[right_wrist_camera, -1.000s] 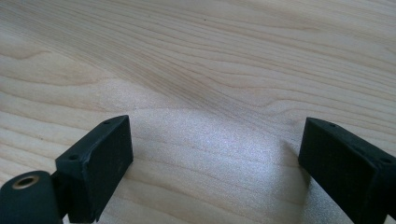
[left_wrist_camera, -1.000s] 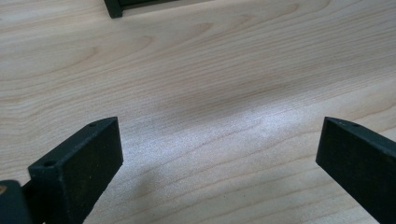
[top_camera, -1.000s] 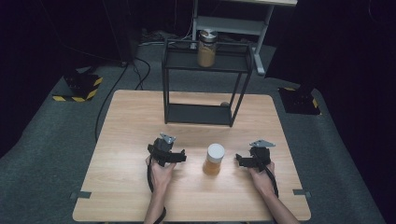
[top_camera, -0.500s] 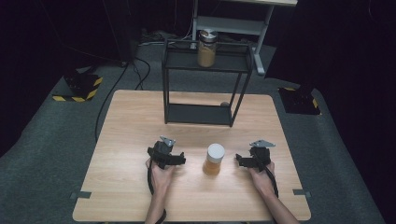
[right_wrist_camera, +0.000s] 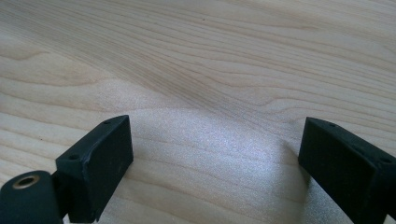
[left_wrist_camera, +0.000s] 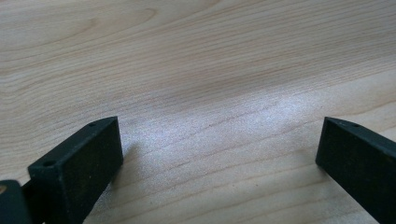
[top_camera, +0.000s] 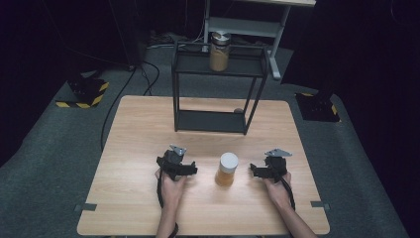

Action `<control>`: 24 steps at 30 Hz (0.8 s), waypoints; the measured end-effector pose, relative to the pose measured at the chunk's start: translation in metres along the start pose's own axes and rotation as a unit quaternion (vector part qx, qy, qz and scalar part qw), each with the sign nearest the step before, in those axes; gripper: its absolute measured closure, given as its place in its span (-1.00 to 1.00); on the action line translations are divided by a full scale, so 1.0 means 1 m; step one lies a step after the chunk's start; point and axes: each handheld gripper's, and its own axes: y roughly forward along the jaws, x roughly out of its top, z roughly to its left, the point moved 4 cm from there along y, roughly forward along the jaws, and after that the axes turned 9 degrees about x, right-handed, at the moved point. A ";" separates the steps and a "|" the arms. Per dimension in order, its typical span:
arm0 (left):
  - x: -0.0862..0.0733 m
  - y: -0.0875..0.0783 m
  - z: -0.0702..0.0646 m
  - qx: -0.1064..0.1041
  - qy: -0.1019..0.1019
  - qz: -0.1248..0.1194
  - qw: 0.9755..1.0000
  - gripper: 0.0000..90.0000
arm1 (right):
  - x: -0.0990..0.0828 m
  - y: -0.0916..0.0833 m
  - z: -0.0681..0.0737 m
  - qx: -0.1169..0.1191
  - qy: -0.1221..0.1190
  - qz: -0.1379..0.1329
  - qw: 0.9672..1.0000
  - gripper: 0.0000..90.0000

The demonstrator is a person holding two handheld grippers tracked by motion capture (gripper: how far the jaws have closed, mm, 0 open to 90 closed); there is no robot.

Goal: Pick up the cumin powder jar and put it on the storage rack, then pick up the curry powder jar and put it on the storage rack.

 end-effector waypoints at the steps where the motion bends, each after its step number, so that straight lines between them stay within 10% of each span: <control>1: 0.000 0.000 0.000 0.000 0.000 0.000 1.000 -0.99 | 0.000 0.000 0.000 0.000 0.000 0.000 1.000 -0.80; 24: 0.000 0.000 -0.001 0.002 -0.002 0.000 1.000 -0.99 | 0.000 0.000 0.001 -0.003 0.003 0.000 1.000 -0.81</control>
